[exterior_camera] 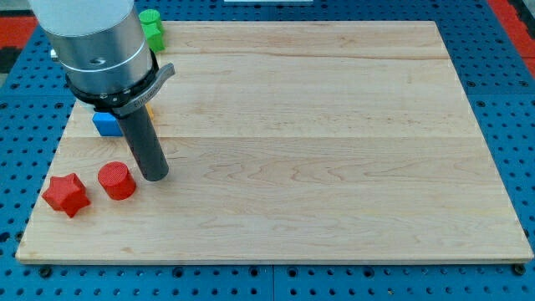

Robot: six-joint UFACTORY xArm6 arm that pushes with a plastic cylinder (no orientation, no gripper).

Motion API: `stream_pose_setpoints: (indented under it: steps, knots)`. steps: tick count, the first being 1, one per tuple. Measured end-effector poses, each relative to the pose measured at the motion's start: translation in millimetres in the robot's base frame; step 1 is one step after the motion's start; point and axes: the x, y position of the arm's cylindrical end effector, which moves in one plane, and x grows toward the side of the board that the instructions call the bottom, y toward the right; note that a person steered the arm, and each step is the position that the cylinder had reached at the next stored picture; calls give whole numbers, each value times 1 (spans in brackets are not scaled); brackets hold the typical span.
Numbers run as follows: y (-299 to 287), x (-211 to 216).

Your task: Move your arm to the bottom left corner

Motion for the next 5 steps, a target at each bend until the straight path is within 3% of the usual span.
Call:
stream_pose_setpoints:
  steps: [2,3,5]
  knots:
    - [7,0]
    - [36,31]
    - [-14,114]
